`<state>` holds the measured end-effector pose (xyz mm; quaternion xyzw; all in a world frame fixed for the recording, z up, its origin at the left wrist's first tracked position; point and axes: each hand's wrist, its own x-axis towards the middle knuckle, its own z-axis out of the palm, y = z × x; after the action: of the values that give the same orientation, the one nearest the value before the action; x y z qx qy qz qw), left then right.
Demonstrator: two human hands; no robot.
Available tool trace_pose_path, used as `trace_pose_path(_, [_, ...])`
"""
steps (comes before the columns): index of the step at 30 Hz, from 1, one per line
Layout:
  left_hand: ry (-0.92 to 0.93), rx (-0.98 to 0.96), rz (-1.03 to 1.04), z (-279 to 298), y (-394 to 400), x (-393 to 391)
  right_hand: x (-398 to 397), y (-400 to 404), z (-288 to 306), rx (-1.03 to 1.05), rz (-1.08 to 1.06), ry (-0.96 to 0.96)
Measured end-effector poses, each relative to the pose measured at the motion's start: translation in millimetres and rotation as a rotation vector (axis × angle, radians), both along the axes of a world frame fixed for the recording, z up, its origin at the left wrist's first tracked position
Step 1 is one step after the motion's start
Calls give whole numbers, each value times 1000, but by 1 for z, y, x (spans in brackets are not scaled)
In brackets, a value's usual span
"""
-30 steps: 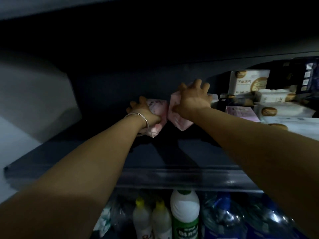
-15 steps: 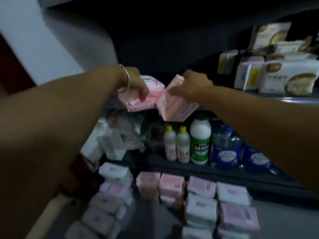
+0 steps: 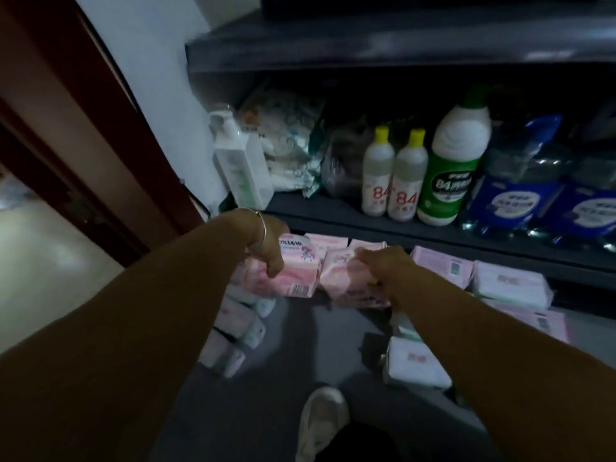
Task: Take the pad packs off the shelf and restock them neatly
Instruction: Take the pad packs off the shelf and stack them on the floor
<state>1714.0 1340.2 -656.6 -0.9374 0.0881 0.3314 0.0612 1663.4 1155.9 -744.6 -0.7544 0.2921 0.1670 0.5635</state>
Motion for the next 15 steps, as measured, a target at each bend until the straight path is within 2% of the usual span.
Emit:
trace_pose_path(2, [79,-29,27,-32,3,1,-4,11,-30,-59,2,111])
trace_pose_path(6, [191,-62,83,-91,-1,8,-4,19,-76,-56,-45,126])
trace_pose_path(9, [280,-81,147,-125,-7,21,-3,20,-104,-167,0,182])
trace_pose_path(15, [186,-48,116,-178,-14,40,11,15,-140,-147,-41,181])
